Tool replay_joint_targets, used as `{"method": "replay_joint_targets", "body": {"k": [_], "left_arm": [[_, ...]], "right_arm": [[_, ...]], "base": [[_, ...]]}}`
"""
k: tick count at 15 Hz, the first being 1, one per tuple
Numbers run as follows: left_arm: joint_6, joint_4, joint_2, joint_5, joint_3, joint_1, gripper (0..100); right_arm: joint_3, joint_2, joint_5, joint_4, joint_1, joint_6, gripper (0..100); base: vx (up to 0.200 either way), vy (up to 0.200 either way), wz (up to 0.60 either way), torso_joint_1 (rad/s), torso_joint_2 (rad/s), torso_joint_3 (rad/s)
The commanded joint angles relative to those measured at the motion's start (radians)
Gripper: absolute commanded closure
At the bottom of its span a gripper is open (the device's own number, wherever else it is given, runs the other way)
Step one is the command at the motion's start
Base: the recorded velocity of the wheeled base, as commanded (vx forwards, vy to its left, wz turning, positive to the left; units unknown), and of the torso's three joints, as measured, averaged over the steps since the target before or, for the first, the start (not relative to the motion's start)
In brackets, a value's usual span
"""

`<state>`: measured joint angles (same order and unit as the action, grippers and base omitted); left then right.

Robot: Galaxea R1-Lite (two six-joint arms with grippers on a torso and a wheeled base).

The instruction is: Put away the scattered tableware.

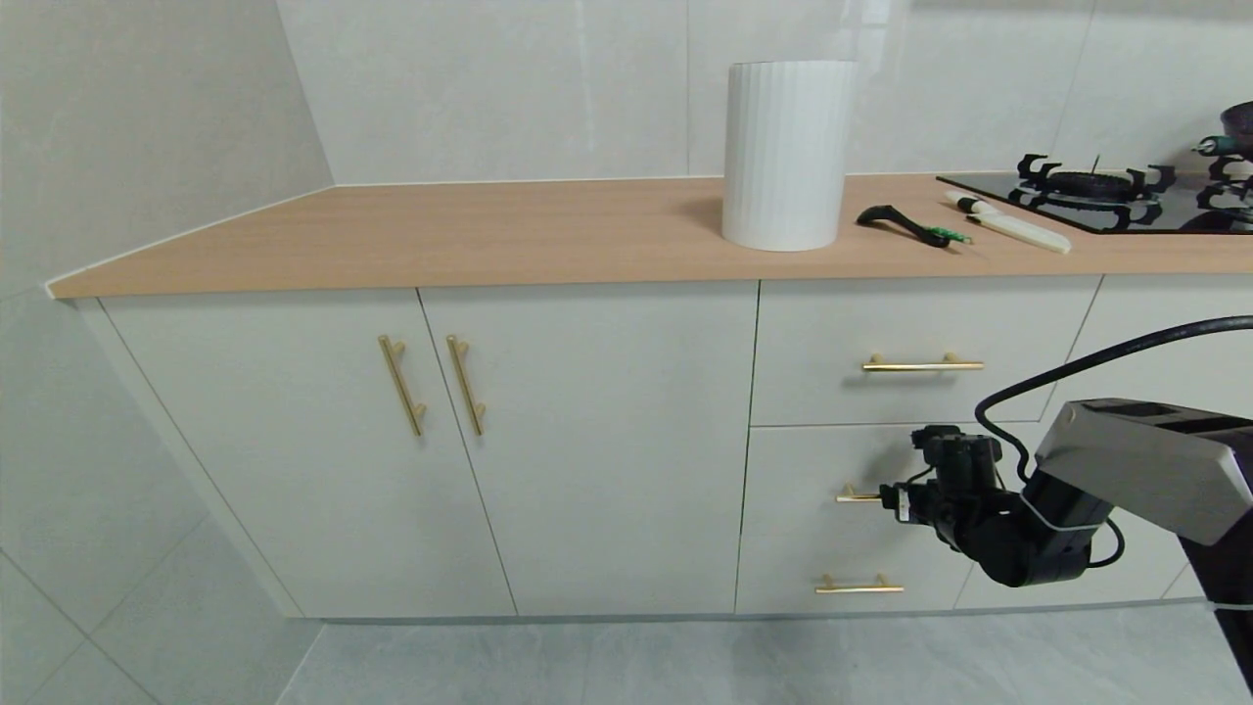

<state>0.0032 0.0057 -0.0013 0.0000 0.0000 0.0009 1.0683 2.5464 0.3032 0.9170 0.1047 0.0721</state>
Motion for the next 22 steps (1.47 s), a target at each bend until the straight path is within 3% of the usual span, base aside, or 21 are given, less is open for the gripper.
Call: {"method": "replay_joint_targets", "body": {"k": [1,8,11,14,17,19,22], "left_arm": [[0.000,0.000,0.001,0.000,0.000,0.001,0],[0.000,0.000,0.001,0.000,0.000,0.001,0],[0.000,0.000,0.001,0.000,0.000,0.001,0],[0.000,0.000,0.001,0.000,0.000,0.001,0],[0.000,0.000,0.001,0.000,0.000,0.001,0],[0.000,0.000,0.001,0.000,0.000,0.001,0],[0.000,0.000,0.001,0.000,0.000,0.001,0]], "right_arm": [[-0.013,0.003,-0.001,-0.010,0.000,-0.005,0],[-0.111,-0.038,-0.009,-0.018,0.000,-0.043,0],[-0.194,-0.189,-0.049,-0.061,0.000,-0.055,0],[-0.274,-0.641,-0.187,-0.386,0.030,-0.051,0],[-0.232,-0.951,-0.251,-0.722,0.064,-0.051,0],[-0.186,-1.008,-0.251,-0.823,0.084,-0.051,0],[-0.096,-0.916,-0.250,-0.883,0.084,-0.052,0]], "base": [[0.000,0.000,0.00,0.000,0.00,0.000],[0.000,0.000,0.00,0.000,0.00,0.000],[0.000,0.000,0.00,0.000,0.00,0.000],[0.000,0.000,0.00,0.000,0.00,0.000],[0.000,0.000,0.00,0.000,0.00,0.000],[0.000,0.000,0.00,0.000,0.00,0.000],[0.000,0.000,0.00,0.000,0.00,0.000]]}}
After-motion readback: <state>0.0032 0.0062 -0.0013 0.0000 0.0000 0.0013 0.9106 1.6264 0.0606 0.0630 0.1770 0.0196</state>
